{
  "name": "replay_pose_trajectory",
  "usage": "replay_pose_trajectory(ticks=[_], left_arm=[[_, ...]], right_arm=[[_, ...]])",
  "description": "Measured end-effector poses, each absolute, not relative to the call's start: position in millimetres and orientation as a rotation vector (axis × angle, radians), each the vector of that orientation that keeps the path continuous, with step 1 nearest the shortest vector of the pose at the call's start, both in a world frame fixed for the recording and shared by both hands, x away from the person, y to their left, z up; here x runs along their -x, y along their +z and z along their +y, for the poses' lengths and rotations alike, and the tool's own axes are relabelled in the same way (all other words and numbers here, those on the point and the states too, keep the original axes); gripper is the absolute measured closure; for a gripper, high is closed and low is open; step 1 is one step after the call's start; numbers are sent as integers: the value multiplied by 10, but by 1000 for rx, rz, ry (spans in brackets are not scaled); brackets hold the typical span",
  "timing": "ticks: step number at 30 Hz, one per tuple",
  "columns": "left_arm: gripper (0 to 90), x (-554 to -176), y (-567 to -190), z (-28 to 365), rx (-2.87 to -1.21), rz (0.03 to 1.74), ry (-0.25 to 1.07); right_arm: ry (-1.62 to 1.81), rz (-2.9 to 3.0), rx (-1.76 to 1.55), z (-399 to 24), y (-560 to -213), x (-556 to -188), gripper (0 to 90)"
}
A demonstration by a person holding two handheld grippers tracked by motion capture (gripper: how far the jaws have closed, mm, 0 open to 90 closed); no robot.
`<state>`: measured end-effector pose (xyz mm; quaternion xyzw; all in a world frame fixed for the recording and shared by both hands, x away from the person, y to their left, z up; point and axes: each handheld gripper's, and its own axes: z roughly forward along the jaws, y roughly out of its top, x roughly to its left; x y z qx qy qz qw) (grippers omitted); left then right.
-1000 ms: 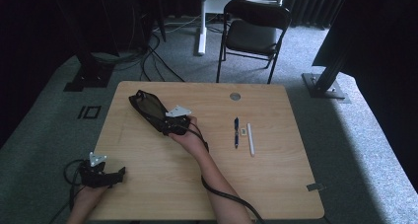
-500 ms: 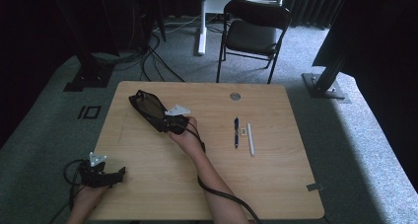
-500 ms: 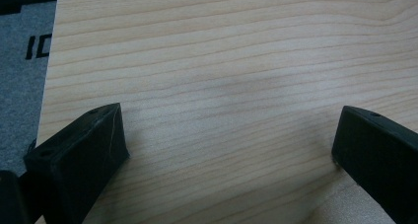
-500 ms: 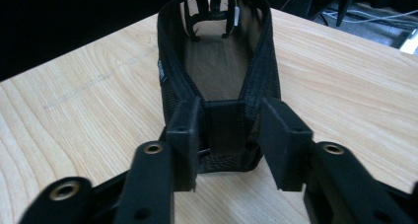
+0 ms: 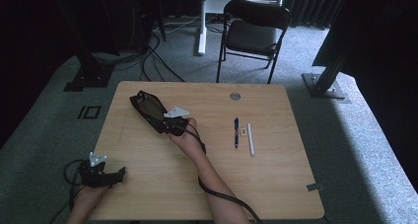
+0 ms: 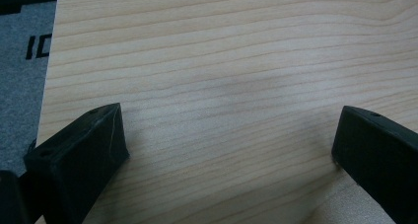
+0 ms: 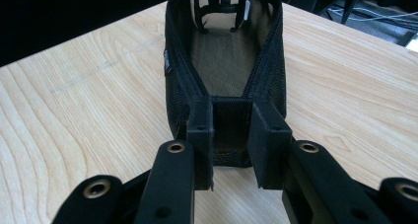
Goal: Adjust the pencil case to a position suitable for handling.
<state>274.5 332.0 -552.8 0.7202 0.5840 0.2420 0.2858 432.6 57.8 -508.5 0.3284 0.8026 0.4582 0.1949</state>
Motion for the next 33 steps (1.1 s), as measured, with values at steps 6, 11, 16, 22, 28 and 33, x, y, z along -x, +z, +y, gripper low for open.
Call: replay_pose_trajectory(ticks=[6,11,16,22,28,33], left_arm=[[4,-2745,-5528,3320,-1925,1561,647],[4,-2745,-5528,3320,-1926,1561,647],[4,-2745,-5528,3320,-1926,1561,647],[4,-2745,-5528,3320,-1926,1561,647],[4,-2745,-5528,3320,-1926,1561,647],[4,-2745,-5528,3320,-1926,1561,647]], right_arm=[[1295,2249,-947,516,-5101,-4295,733],[1293,2245,-947,444,-5103,-4255,733],[1294,2242,-956,385,-5103,-4217,733],[1289,2254,-944,305,-5126,-4152,734],[1280,2257,-938,240,-5121,-4099,734],[1287,2253,-953,183,-5121,-4066,734]])
